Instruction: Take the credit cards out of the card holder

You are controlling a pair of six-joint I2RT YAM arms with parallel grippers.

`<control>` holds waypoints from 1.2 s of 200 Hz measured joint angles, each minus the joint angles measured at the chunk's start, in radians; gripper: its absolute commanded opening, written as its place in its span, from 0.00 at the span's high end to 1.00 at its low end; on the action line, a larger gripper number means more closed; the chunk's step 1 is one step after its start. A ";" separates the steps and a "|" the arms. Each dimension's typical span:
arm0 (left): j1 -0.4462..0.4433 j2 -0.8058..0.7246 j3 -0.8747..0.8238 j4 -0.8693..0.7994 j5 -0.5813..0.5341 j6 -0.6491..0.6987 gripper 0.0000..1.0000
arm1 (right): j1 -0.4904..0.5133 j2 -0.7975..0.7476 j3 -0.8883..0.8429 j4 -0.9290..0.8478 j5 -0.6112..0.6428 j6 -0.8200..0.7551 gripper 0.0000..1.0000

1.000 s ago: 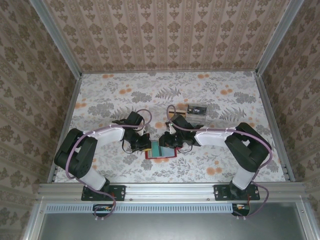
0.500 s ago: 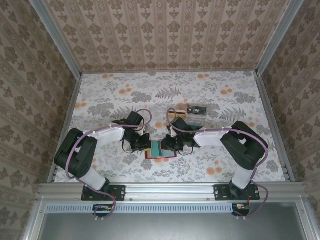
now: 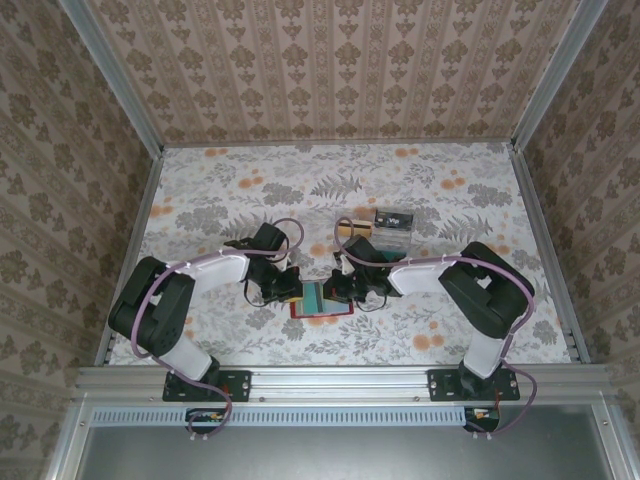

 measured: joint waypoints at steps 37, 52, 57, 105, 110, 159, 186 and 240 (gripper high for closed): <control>0.000 0.000 0.000 0.000 -0.001 0.000 1.00 | -0.014 -0.019 -0.036 0.026 0.000 0.000 1.00; 0.000 0.000 0.000 0.000 -0.001 0.000 1.00 | -0.025 -0.034 -0.053 0.027 0.000 0.000 1.00; 0.000 0.000 0.000 0.000 -0.001 0.000 1.00 | -0.027 -0.037 -0.056 0.026 0.000 0.000 1.00; -0.001 0.000 0.000 0.000 -0.001 0.000 1.00 | -0.033 -0.042 -0.061 0.026 0.000 0.000 1.00; -0.003 0.000 0.000 0.000 -0.001 0.000 1.00 | -0.033 -0.042 -0.061 0.026 0.000 0.000 1.00; -0.004 0.000 0.000 0.000 -0.003 0.000 1.00 | -0.037 -0.042 -0.061 0.027 -0.014 0.000 1.00; -0.004 0.000 0.000 0.000 -0.003 0.001 1.00 | -0.039 -0.042 -0.060 0.025 -0.015 0.000 1.00; -0.004 0.000 0.000 0.000 -0.003 0.001 1.00 | -0.060 -0.055 -0.057 0.000 -0.020 -0.013 1.00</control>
